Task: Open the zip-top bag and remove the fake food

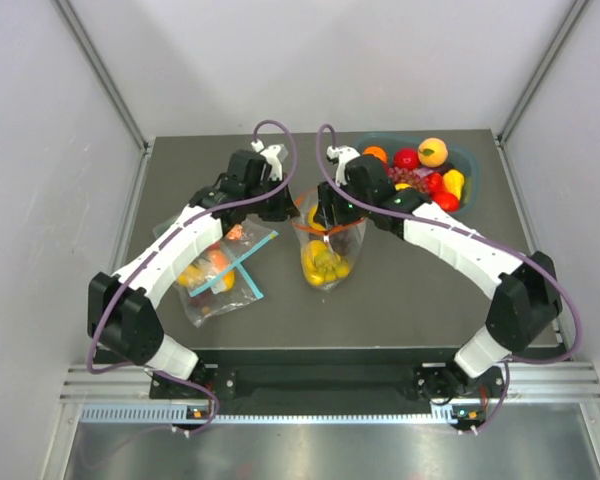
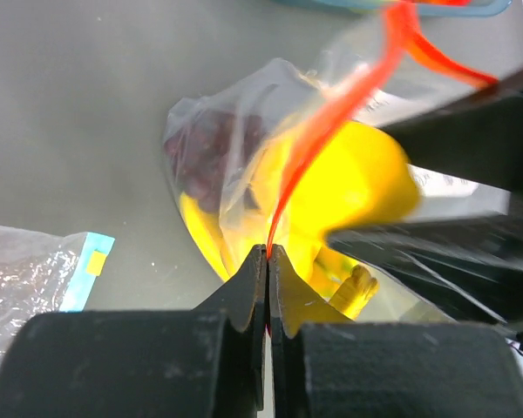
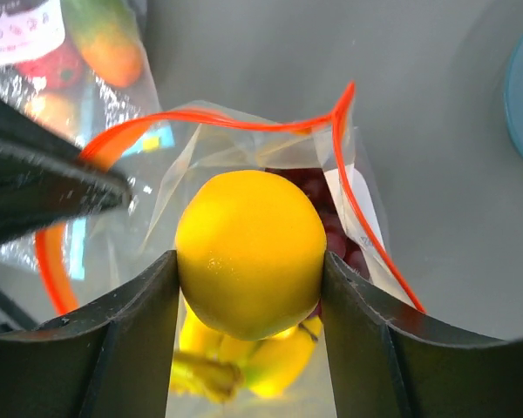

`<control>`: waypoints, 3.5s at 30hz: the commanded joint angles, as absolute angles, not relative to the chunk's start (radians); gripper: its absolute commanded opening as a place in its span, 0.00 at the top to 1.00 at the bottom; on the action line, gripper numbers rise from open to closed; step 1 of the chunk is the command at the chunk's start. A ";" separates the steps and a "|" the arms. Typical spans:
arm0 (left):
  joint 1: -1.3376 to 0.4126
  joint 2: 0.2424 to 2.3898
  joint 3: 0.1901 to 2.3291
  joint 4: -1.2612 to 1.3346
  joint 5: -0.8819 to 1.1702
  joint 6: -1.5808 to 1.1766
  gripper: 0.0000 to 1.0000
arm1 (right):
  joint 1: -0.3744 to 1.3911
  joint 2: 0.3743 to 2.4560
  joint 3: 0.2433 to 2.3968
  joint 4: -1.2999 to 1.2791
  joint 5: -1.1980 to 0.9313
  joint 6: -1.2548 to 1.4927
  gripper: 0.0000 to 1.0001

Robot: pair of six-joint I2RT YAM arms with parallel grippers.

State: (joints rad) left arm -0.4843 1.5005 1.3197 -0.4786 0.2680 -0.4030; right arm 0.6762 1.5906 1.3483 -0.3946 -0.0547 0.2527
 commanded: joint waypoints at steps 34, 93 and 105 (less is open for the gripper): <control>-0.480 1.473 1.269 -0.411 0.239 -0.431 1.00 | 0.204 1.390 1.571 -0.551 -0.476 0.327 0.73; -0.480 1.525 1.302 -0.428 0.272 -0.393 1.00 | -0.035 1.686 1.505 -0.508 -0.147 0.075 0.12; -0.480 1.520 1.302 -0.417 0.301 -0.405 1.00 | 0.093 1.534 1.664 -0.692 0.028 -0.031 0.12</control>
